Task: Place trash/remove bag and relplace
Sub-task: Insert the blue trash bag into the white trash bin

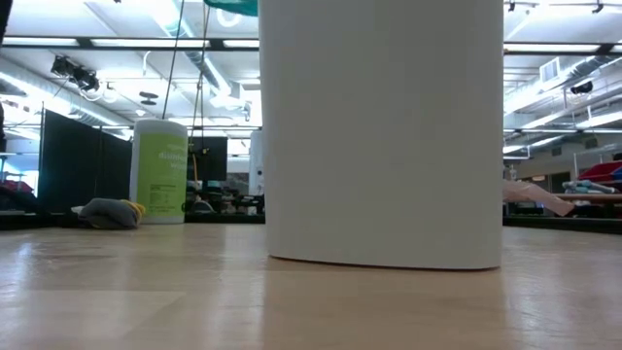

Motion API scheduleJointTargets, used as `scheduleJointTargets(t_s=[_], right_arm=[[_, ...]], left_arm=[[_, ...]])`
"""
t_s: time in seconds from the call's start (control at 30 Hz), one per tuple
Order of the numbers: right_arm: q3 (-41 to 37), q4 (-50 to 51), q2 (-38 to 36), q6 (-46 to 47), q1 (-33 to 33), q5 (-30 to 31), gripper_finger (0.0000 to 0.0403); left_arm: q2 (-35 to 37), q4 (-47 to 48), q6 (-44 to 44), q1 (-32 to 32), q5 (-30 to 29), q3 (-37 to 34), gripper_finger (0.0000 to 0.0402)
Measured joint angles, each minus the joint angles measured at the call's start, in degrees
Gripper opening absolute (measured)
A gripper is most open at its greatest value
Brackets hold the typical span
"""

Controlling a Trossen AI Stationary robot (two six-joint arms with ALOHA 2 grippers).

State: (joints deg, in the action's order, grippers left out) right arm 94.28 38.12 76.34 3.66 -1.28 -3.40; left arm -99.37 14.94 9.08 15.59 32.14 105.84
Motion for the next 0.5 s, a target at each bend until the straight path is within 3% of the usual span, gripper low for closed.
scheduleJointTargets(t_s=[0.23,0.5], right_arm=[[0.0,-4.8,0.0,-8.4,-3.7,-0.4,0.0190],[0.0,-8.7,4.3,-15.7,-5.4,0.2,0.0202]], left_arm=[[0.0,-6.0,1.8,1.0,1.6,0.0,0.0000],[0.0,-7.9,3.2,1.0,1.1,0.0,0.0000]])
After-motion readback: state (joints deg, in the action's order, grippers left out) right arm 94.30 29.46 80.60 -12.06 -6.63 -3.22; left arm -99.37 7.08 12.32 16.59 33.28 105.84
